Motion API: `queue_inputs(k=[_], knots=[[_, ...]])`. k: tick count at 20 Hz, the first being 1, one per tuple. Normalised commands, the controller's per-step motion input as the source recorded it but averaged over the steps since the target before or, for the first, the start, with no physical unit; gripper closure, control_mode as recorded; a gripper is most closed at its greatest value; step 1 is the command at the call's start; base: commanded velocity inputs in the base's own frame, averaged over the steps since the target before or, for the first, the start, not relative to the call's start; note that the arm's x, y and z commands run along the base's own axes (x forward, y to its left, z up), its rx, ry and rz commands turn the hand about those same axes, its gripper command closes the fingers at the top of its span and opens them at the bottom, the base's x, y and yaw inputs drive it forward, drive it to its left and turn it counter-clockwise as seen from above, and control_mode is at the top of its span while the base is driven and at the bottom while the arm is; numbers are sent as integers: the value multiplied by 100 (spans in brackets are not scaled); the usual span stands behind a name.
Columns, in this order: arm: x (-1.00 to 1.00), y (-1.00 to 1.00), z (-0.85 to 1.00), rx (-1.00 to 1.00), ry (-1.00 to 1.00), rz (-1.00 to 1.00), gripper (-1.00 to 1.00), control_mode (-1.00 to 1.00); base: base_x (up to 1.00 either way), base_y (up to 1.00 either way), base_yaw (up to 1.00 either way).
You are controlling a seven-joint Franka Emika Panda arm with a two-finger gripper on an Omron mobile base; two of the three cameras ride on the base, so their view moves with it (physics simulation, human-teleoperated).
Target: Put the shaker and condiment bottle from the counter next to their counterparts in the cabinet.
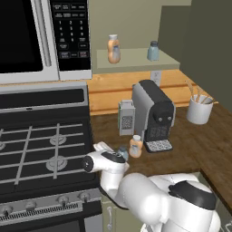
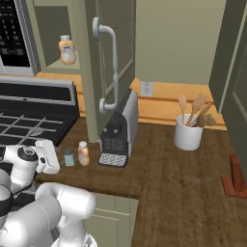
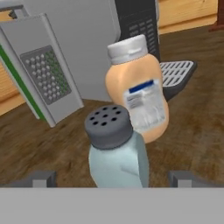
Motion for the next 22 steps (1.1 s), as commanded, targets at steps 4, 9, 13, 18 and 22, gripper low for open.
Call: queue_inputs(k=[4, 9, 13, 18, 22], knots=[[6, -15, -4, 5, 1, 0, -100, -100, 0, 0, 0], [19, -11, -5, 3, 1, -1, -100, -100, 0, 0, 0], [10, 0, -37, 0, 8, 0, 100, -100, 0, 0, 0], [-2, -1, -16, 2, -2, 1, 100, -100, 0, 0, 0], [-28, 0, 14, 0, -21, 19, 100, -100, 0, 0, 0]])
